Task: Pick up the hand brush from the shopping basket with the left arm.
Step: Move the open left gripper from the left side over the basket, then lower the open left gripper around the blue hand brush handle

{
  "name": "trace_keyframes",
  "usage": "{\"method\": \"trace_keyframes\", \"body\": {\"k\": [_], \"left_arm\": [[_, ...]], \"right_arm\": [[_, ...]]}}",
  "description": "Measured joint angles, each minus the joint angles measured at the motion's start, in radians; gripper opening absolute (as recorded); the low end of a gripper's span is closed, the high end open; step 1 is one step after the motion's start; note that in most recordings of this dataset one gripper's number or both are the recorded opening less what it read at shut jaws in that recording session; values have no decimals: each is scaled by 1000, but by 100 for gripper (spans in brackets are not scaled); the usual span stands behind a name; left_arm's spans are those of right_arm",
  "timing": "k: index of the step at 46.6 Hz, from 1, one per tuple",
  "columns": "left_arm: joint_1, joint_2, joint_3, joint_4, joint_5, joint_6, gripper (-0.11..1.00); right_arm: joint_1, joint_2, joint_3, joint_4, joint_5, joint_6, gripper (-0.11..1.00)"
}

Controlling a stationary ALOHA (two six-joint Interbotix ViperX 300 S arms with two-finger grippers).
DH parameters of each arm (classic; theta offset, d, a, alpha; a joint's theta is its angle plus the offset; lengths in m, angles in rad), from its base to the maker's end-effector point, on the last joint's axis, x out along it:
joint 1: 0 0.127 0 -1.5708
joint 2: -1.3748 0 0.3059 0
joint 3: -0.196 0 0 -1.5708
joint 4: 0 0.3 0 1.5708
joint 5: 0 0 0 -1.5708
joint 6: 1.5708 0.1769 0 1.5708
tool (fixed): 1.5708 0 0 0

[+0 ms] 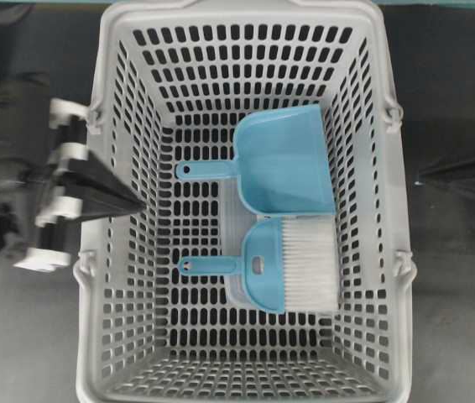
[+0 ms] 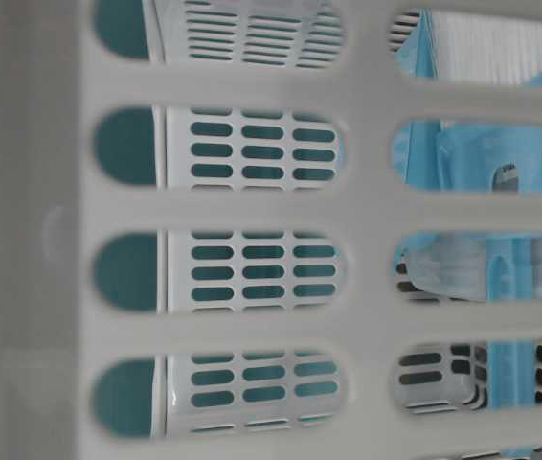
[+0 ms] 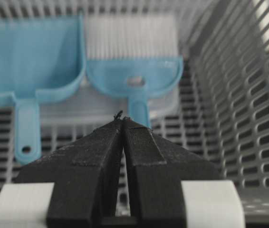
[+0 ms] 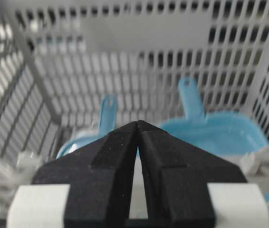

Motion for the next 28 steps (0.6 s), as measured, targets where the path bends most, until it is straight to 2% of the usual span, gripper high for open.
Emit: {"method": "trace_keyframes", "body": {"k": [7, 9, 11, 14, 18, 20, 24, 28], "left_arm": [[2, 141, -143, 2, 170, -5, 19], [0, 181, -178, 0, 213, -8, 26], [0, 225, -218, 0, 255, -11, 37], [0, 276, -261, 0, 291, -9, 55], [-2, 330, -299, 2, 316, -8, 81], [-2, 351, -313, 0, 321, -8, 90], [-3, 391, -337, 0, 324, -8, 100], [-5, 434, -354, 0, 327, -8, 100]], "right_arm": [[8, -21, -6, 0, 49, 0, 0], [8, -26, -6, 0, 54, 0, 1], [8, -28, -6, 0, 57, 0, 5], [8, -32, -6, 0, 61, 0, 18], [9, -34, -6, 0, 71, 0, 46], [8, -34, -6, 0, 71, 2, 58], [8, -38, -6, 2, 72, 3, 78], [9, -44, -8, 0, 72, 3, 82]]}}
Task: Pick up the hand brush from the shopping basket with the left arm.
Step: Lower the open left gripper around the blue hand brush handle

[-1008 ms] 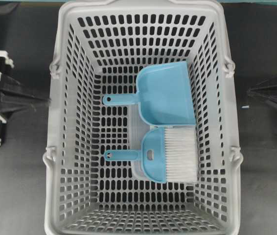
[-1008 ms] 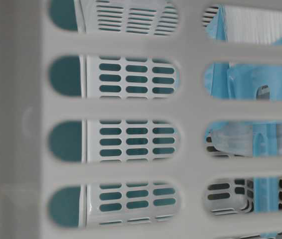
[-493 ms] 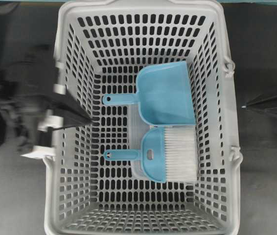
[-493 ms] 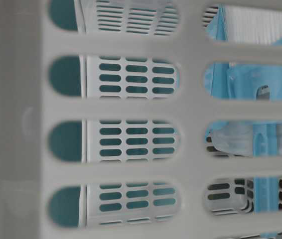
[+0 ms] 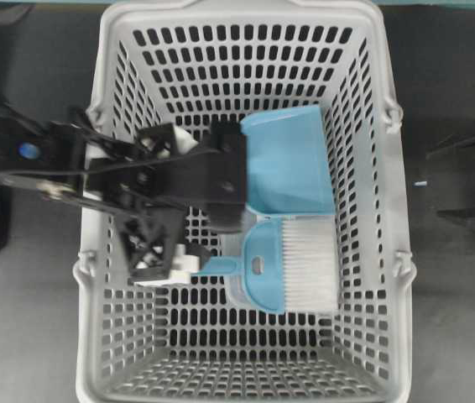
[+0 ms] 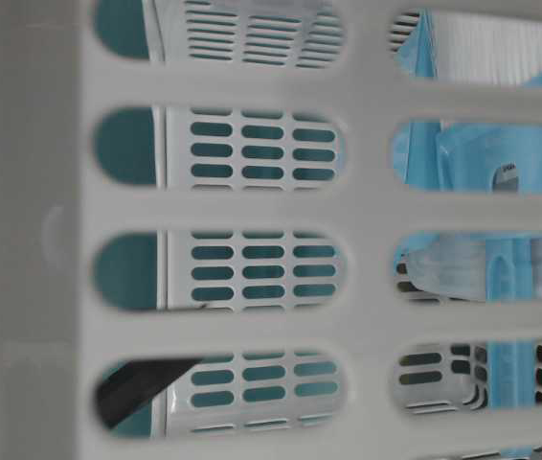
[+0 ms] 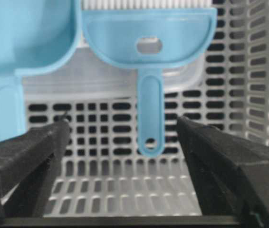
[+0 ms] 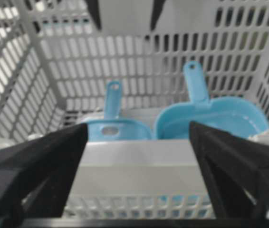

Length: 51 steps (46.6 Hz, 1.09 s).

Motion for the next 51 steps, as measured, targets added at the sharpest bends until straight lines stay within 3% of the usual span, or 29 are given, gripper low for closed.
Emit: {"method": "trace_keyframes", "body": {"k": [11, 24, 51], "left_arm": [[-34, 110, -6, 0, 2, -12, 99], [-52, 261, -20, 0, 3, -38, 99], [-44, 278, 11, 2, 26, -40, 99]], "right_arm": [[0, -43, 2, 3, 0, 8, 79], [0, -86, 23, 3, 0, 61, 79], [0, -126, 32, 5, 0, 63, 79]]}}
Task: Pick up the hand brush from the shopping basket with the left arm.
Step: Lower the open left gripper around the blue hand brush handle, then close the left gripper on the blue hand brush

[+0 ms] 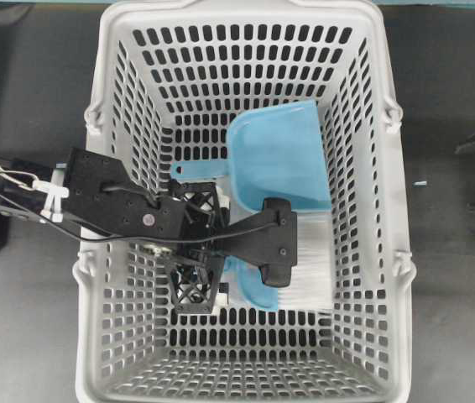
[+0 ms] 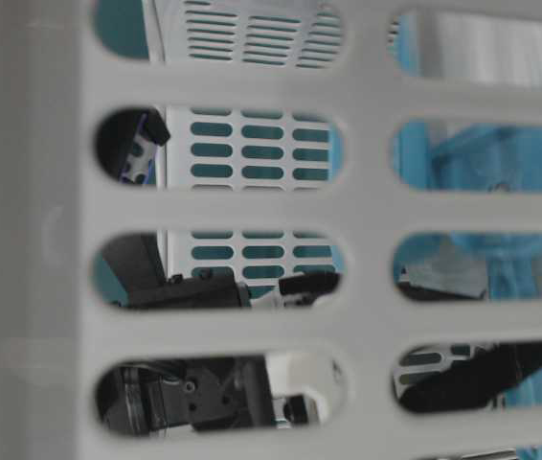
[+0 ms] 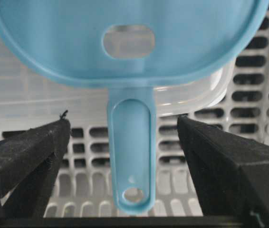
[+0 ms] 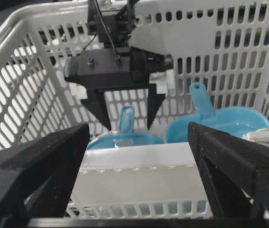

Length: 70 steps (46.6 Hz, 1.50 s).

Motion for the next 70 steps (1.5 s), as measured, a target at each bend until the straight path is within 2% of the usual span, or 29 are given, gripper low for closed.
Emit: {"method": "trace_keyframes", "body": {"k": [21, 38, 49, 60, 66, 68, 70], "left_arm": [[-2, -54, -31, 0, 0, 9, 99], [-2, -44, 55, -2, -6, -2, 99], [6, 26, 78, 0, -106, 8, 99], [8, 66, 81, 0, -120, 23, 98], [8, 66, 83, 0, -118, 25, 90], [8, 66, 83, 0, -118, 23, 82], [6, 66, 83, 0, -118, 26, 69]], "right_arm": [[2, -6, 15, 0, 0, 0, 79], [2, -9, 26, 0, -3, 2, 79], [2, -9, 32, 0, -5, 2, 79], [0, -11, 37, -2, -6, 20, 79], [2, -9, 40, 0, -6, 18, 79], [2, -11, 40, 0, -8, 20, 79], [2, -9, 40, 0, -9, 20, 79]]}}
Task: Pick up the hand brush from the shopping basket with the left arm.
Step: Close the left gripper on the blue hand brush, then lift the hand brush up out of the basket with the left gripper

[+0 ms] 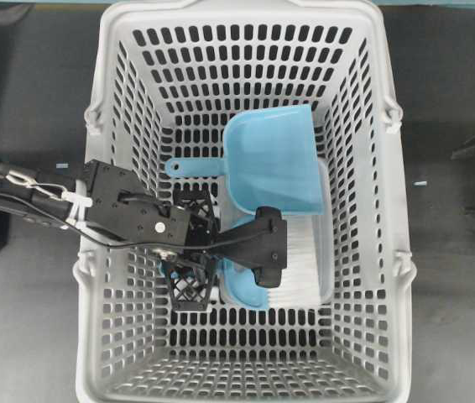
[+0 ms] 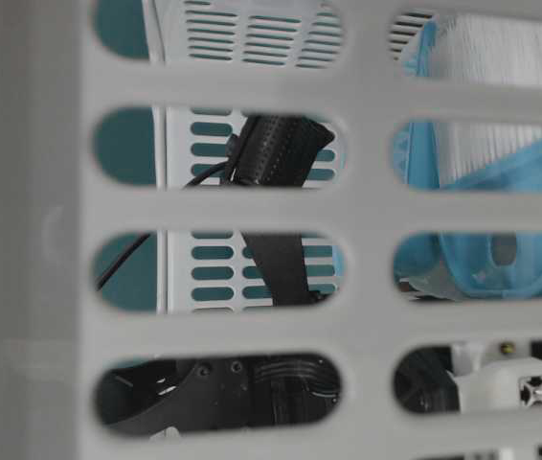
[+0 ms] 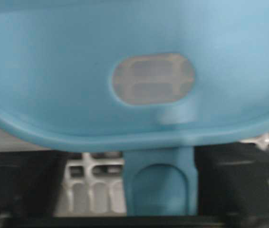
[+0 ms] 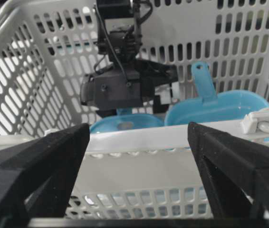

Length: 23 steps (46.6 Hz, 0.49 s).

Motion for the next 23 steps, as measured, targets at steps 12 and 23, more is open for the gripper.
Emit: {"method": "trace_keyframes", "body": {"k": [12, 23], "left_arm": [[-23, -72, -29, 0, 20, 2, 31], [-25, -149, -232, -2, 268, 2, 31]], "right_arm": [[0, -2, 0, 0, -8, 0, 79], [0, -2, 0, 0, -8, 0, 79]]}}
